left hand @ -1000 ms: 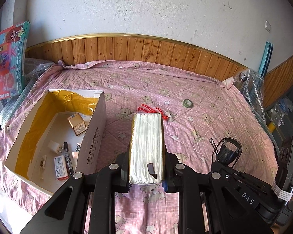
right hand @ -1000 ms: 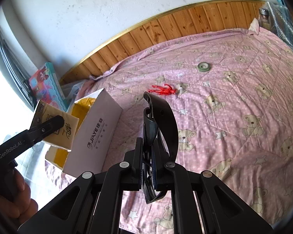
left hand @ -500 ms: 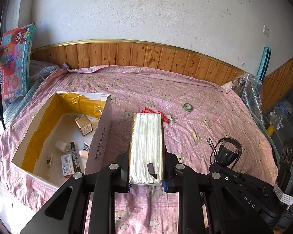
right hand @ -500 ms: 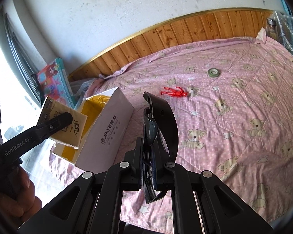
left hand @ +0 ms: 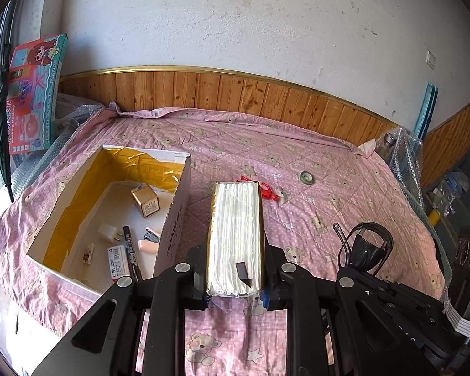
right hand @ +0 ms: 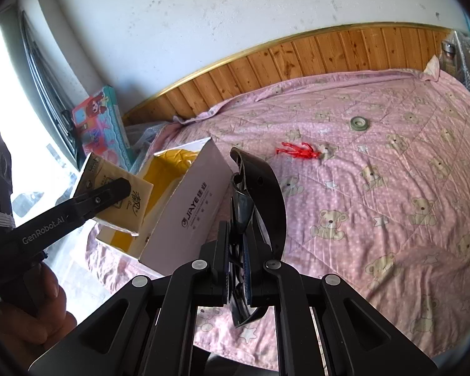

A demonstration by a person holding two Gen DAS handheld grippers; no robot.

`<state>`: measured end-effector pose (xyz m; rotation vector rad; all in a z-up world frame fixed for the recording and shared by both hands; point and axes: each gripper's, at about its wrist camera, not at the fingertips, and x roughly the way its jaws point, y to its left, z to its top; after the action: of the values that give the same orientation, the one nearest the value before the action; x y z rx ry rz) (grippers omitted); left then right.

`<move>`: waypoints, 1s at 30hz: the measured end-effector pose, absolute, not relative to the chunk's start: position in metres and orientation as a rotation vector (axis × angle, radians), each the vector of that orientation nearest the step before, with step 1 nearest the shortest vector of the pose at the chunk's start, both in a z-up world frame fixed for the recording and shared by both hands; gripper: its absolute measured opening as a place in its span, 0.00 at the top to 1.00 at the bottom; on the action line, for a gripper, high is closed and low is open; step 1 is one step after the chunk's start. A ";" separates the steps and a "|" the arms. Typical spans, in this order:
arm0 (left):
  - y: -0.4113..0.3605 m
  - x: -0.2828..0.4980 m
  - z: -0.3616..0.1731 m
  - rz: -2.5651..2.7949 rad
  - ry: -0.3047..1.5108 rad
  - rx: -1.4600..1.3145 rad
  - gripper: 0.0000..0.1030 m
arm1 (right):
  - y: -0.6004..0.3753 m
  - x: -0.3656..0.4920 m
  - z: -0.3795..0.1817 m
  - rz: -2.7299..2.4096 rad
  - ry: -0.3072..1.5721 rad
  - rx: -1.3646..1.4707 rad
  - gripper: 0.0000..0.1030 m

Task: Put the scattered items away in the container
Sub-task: 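Carry the tissue pack and black glasses over the cardboard box with both grippers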

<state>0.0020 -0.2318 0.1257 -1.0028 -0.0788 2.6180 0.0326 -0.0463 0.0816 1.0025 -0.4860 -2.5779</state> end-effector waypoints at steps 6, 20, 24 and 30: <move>-0.243 -0.001 0.126 2.638 -0.104 -1.002 0.78 | -0.058 0.031 0.085 -2.560 -0.463 1.001 0.92; -0.272 -0.015 0.119 2.667 -0.157 -1.033 0.78 | -0.090 0.020 0.089 -2.509 -0.394 1.010 0.92; -0.280 -0.021 0.115 2.680 -0.167 -1.056 0.78 | -0.102 0.015 0.090 -2.492 -0.368 1.010 0.92; -0.295 -0.028 0.113 2.697 -0.184 -1.074 0.78 | -0.120 0.008 0.098 -2.468 -0.330 0.991 0.92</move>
<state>-0.0281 -0.2947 0.1128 -1.0739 -0.1845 2.6967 0.0077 -0.1201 0.0978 0.9911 -0.3299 -2.4684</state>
